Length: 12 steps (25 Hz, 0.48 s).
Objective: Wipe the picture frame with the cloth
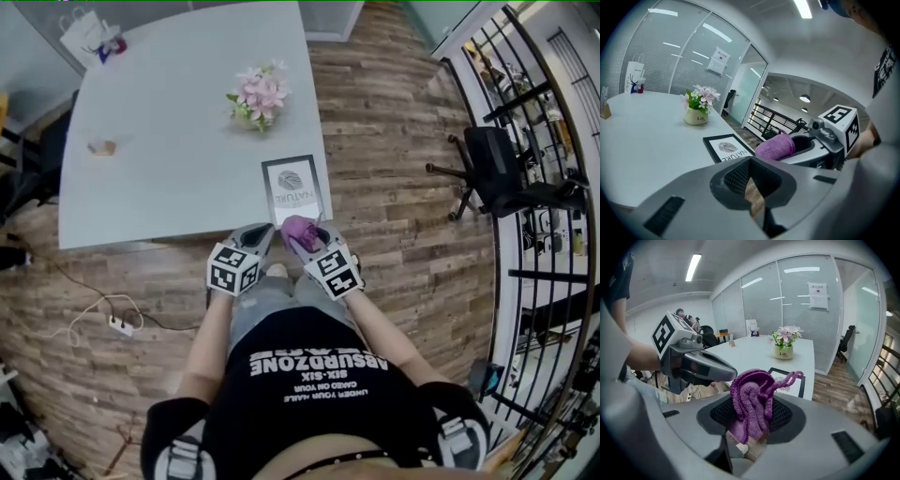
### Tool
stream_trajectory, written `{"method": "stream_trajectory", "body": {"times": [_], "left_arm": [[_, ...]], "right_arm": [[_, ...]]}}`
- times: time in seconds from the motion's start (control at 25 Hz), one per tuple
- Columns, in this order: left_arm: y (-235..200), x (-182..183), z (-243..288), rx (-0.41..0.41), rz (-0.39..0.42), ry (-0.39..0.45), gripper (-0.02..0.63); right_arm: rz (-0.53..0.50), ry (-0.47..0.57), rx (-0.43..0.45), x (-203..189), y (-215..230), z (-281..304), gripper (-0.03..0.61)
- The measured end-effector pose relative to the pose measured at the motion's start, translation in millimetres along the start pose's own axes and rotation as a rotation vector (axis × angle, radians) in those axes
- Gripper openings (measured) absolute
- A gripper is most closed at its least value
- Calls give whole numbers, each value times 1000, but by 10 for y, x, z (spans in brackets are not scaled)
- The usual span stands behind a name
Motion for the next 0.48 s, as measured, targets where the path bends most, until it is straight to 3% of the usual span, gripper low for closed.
{"method": "stream_trajectory", "body": {"times": [0.48], "left_arm": [[-241,-219,355,-5,-42,-105,14]], "right_arm": [[-11,-94,-12,-30,248,525,184]]}}
Point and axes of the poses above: the fingertips, and each gripper's own axes: z forward along the fingers, y to its right, x out of its top, the point moved 4 cm from there along -z, backward along the fingers, and after that the axes turned 9 degrees about x, right-handed, at the moved point
